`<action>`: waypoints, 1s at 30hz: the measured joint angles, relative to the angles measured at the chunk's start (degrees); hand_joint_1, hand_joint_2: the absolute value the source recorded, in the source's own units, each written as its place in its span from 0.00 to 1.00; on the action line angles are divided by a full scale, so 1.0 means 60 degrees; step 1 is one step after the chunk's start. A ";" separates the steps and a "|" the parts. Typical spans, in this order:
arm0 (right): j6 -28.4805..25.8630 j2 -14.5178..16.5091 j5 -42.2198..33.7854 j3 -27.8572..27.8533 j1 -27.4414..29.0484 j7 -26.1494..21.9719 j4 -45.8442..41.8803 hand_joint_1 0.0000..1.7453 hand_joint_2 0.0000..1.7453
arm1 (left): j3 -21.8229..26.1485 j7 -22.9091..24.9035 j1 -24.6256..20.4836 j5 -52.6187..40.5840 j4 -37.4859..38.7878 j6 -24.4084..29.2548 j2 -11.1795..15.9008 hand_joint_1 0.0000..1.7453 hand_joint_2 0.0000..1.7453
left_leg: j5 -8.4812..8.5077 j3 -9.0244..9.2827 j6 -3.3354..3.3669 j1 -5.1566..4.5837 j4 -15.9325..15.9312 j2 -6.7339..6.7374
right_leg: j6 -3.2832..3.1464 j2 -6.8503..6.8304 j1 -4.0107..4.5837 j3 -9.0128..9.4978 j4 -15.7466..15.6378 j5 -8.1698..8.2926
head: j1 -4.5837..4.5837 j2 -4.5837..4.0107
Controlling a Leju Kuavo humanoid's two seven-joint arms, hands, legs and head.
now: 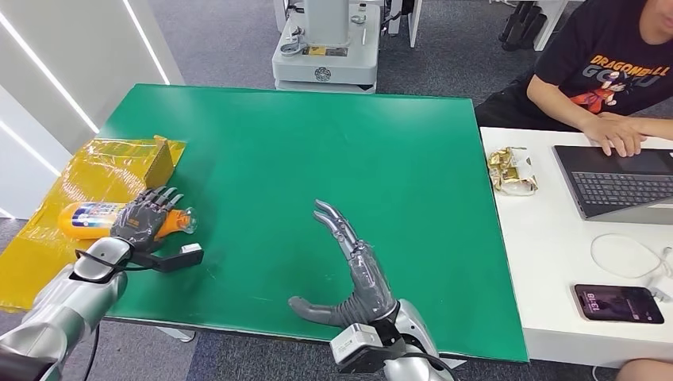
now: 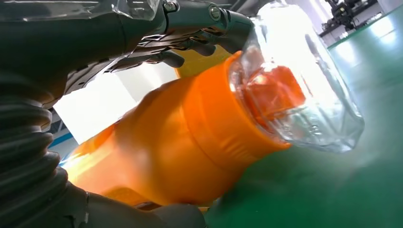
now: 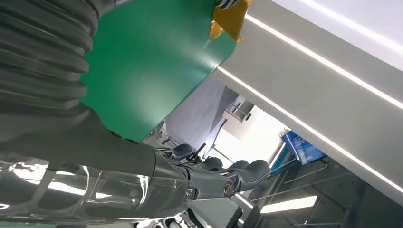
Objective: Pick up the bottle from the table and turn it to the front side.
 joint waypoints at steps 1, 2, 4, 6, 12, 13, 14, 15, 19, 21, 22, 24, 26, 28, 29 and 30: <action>0.0001 0.0003 0.0015 0.0000 0.0001 -0.0004 0.0005 0.00 1.00 | 0.0056 0.0000 0.0056 0.0024 -0.0005 0.0169 -0.0001 0.00 1.00 | 0.0000 0.0001 0.0000 0.0000 0.0000 0.0000 | 0.0000 0.0000 0.0000 0.0000 0.0000 0.0000 | 0.0001 0.0000; 0.0002 0.0006 0.0034 0.0000 0.0001 -0.0004 0.0010 0.00 1.00 | 0.0133 -0.0003 0.0125 0.0051 -0.0019 0.0375 -0.0004 0.00 1.00 | 0.0001 0.0001 -0.0001 0.0000 0.0000 0.0000 | 0.0000 0.0000 0.0000 -0.0001 0.0000 0.0000 | 0.0001 0.0000; 0.0007 0.0016 0.0099 0.0000 0.0006 0.0001 0.0013 0.00 1.00 | 0.0326 -0.0048 0.0315 0.0139 -0.0109 0.0894 -0.0018 0.00 1.00 | 0.0001 0.0002 -0.0001 0.0000 0.0000 0.0002 | 0.0000 0.0002 0.0000 -0.0004 -0.0001 0.0000 | 0.0001 0.0000; 0.0039 0.0039 0.0214 -0.0001 0.0027 0.0049 -0.0001 0.00 1.00 | 0.0664 -0.0236 0.0658 0.0279 -0.0429 0.1561 -0.0074 0.00 1.00 | 0.0001 0.0001 -0.0001 0.0000 0.0001 0.0007 | 0.0000 0.0010 0.0000 -0.0010 -0.0003 0.0000 | 0.0000 0.0000; 0.0153 0.0102 0.0456 -0.0020 0.0119 0.0191 -0.0126 0.00 1.00 | 0.2407 -0.1055 0.1837 0.0254 -0.2384 0.2459 -0.0587 0.00 1.00 | -0.0003 -0.0011 -0.0003 -0.0001 0.0003 0.0011 | 0.0000 0.0015 -0.0001 -0.0014 -0.0012 -0.0001 | 0.0002 0.0000; 0.0176 0.0108 0.0469 -0.0027 0.0132 0.0196 -0.0142 0.00 1.00 | 0.2653 -0.1228 0.1972 0.0247 -0.2661 0.2460 -0.0672 0.00 1.00 | -0.0003 -0.0010 -0.0003 -0.0001 0.0003 0.0011 | 0.0001 0.0015 -0.0002 -0.0014 -0.0014 -0.0001 | 0.0000 0.0000; 0.0199 0.0116 0.0481 -0.0036 0.0143 0.0199 -0.0153 0.00 1.00 | 0.2908 -0.1505 0.2106 0.0262 -0.2956 0.2460 -0.0776 0.00 1.00 | -0.0003 -0.0011 -0.0003 -0.0001 0.0003 0.0009 | 0.0001 0.0014 -0.0002 -0.0014 -0.0016 -0.0001 | 0.0001 0.0000; 0.0219 0.0124 0.0491 -0.0045 0.0153 0.0202 -0.0160 0.00 1.00 | 0.3204 -0.1932 0.2248 0.0298 -0.3296 0.2460 -0.0913 0.00 1.00 | -0.0003 -0.0011 -0.0003 -0.0002 0.0003 0.0006 | 0.0001 0.0011 -0.0002 -0.0014 -0.0017 -0.0001 | 0.0001 0.0000; 0.0262 0.0148 0.0528 -0.0062 0.0176 0.0244 -0.0200 0.00 1.00 | 0.4669 -0.3864 0.2810 0.0765 -0.4876 0.2464 -0.1757 0.00 1.00 | -0.0004 -0.0013 -0.0003 -0.0002 0.0004 0.0016 | -0.0001 0.0020 -0.0003 -0.0014 -0.0019 0.0003 | 0.0002 0.0000; 0.0315 0.0150 0.0554 -0.0069 0.0195 0.0318 -0.0241 0.00 1.00 | 0.5161 -0.4166 0.3083 0.1237 -0.5654 0.2464 -0.2156 0.00 1.00 | -0.0004 -0.0013 -0.0002 -0.0002 0.0004 0.0021 | -0.0002 0.0024 -0.0003 -0.0015 -0.0022 0.0006 | 0.0002 0.0000; 0.0349 0.0150 0.0574 -0.0074 0.0206 0.0348 -0.0269 0.00 1.00 | 0.5299 -0.4202 0.3208 0.1503 -0.6009 0.2464 -0.2329 0.00 1.00 | -0.0004 -0.0013 -0.0002 -0.0002 0.0004 0.0017 | -0.0002 0.0021 -0.0003 -0.0015 -0.0023 0.0006 | 0.0002 0.0000; 0.0400 0.0150 0.0619 -0.0086 0.0223 0.0393 -0.0333 0.00 1.00 | 0.5416 -0.4234 0.3416 0.2035 -0.6542 0.2464 -0.2579 0.00 1.00 | -0.0004 -0.0015 -0.0002 -0.0002 0.0004 0.0008 | -0.0001 0.0012 -0.0003 -0.0014 -0.0024 0.0005 | 0.0002 0.0000; 0.0421 0.0150 0.0656 -0.0111 0.0240 0.0433 -0.0395 0.00 1.00 | 0.5406 -0.4221 0.3545 0.2760 -0.6861 0.2462 -0.2755 0.00 1.00 | -0.0004 -0.0015 -0.0002 -0.0001 0.0004 0.0006 | -0.0001 0.0010 -0.0002 -0.0015 -0.0024 0.0004 | 0.0002 0.0000; 0.0446 0.0150 0.0670 -0.0143 0.0270 0.0459 -0.0465 0.00 1.00 | 0.5254 -0.4106 0.3593 0.3846 -0.6983 0.2421 -0.2884 0.00 1.00 | -0.0004 -0.0013 -0.0003 0.0000 0.0004 0.0007 | -0.0002 0.0010 -0.0001 -0.0015 -0.0024 0.0005 | 0.0002 0.0000; 0.0457 0.0150 0.0672 -0.0155 0.0284 0.0461 -0.0500 0.00 1.00 | 0.5126 -0.4043 0.3598 0.4534 -0.7000 0.2348 -0.2928 0.00 1.00 | -0.0003 -0.0012 -0.0003 0.0000 0.0004 0.0008 | -0.0002 0.0011 -0.0001 -0.0016 -0.0024 0.0005 | 0.0001 0.0000; 0.0447 0.0150 0.0655 -0.0162 0.0292 0.0438 -0.0521 0.00 1.00 | 0.4963 -0.4032 0.3595 0.5432 -0.7028 0.2195 -0.2992 0.00 1.00 | -0.0003 -0.0011 -0.0003 0.0001 0.0004 0.0007 | -0.0003 0.0010 -0.0001 -0.0015 -0.0024 0.0005 | 0.0000 0.0000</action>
